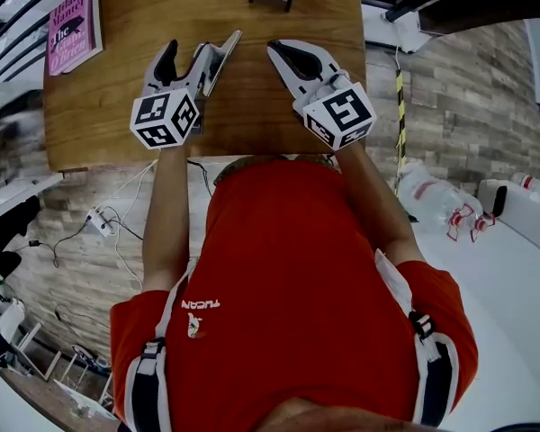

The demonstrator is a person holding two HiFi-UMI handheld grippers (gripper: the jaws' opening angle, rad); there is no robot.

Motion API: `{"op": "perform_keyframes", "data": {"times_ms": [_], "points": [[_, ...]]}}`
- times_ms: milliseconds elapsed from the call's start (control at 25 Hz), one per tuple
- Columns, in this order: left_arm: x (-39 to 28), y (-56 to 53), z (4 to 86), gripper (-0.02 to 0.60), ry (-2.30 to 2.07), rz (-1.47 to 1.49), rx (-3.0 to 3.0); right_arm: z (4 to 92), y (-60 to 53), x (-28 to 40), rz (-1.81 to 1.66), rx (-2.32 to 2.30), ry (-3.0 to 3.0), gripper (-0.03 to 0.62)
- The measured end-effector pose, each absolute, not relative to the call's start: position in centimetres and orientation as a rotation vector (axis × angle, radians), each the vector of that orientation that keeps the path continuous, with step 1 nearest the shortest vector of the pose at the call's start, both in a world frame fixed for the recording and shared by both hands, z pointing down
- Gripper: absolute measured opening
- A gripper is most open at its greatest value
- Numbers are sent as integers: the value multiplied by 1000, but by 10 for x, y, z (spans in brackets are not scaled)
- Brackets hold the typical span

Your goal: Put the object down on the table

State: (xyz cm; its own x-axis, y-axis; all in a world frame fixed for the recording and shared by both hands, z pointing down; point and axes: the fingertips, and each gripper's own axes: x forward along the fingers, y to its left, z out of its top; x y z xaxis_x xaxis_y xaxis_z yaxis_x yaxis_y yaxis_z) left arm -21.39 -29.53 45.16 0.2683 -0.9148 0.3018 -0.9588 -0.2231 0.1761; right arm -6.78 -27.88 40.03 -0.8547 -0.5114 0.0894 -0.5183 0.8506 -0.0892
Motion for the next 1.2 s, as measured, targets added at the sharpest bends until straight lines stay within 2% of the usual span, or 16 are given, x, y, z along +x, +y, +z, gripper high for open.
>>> {"op": "perform_keyframes", "data": {"times_ms": [120, 320, 480, 1200], "points": [[-204, -285, 415, 260, -1745, 87, 2280, 391, -277, -69, 171, 800, -2997, 25], [-189, -263, 364, 91, -1782, -69, 2365, 369, -270, -71, 171, 743, -3071, 25], [-183, -246, 337, 22, -1807, -143, 2393, 349, -259, -74, 176, 691, -3140, 25], [-177, -213, 308, 9, -1839, -231, 2437, 318, -228, -91, 90, 542, -3236, 25]]}}
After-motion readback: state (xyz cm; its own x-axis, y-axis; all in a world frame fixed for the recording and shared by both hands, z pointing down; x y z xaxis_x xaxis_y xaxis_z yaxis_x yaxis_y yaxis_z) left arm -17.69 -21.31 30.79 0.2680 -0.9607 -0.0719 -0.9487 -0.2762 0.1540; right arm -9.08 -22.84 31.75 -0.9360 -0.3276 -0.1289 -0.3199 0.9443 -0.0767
